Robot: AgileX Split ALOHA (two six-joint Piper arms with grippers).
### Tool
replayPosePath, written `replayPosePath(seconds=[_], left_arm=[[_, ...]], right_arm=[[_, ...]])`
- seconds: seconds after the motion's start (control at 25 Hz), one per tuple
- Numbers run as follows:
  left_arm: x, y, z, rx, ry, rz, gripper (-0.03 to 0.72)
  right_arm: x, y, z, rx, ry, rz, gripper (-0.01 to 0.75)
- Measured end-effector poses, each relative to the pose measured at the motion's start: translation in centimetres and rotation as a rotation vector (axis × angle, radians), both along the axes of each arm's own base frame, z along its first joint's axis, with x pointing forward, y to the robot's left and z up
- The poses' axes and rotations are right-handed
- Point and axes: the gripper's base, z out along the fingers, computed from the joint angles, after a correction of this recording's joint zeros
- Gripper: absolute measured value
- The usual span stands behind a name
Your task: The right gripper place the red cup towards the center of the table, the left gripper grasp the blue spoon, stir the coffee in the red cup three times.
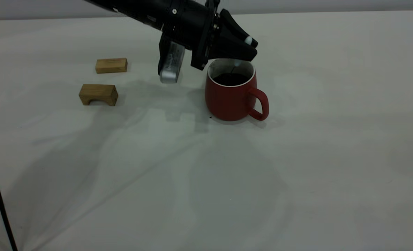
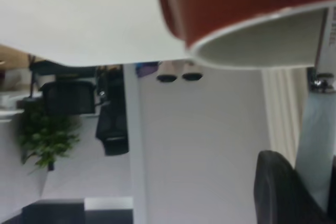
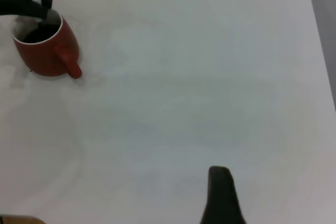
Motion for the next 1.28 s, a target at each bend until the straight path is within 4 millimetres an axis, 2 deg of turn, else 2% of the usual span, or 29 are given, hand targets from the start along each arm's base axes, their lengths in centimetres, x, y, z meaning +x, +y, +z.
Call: replayPosePath(seconds=[0.28,0.4,0.6,0.72,0.8,1.04,1.28], left_arm=[[-0.2,0.0,0.1,-0.011,-0.01,-0.028,0.162],[-0.3,0.0,0.1,-0.008,-0.01,-0.041,0.2],[-0.5,0.0,0.4,-0.012,-0.012,-0.098,0.416],[-0.3,0.2,1.4,0.035,-0.072,-0.162,0.52],[-0.3,0.5,3.0,0.08,-0.131,-0.235,0.552],[-0.5,2.2,10.2,0.268,-0.346,-0.465,0.568],[-1.5,5.5,18.9,0.6,-0.628,-0.577,0.57]], right_arm=[[0.0,0.0,0.0,0.0,0.0,0.0,0.588],[0.0,0.0,0.0,0.0,0.0,0.0,0.588],[0.0,0.0,0.0,0.0,0.0,0.0,0.588],[0.0,0.0,0.0,0.0,0.0,0.0,0.588],[0.0,0.0,0.0,0.0,0.0,0.0,0.588],[0.0,0.0,0.0,0.0,0.0,0.0,0.588],[0.0,0.0,0.0,0.0,0.0,0.0,0.588]])
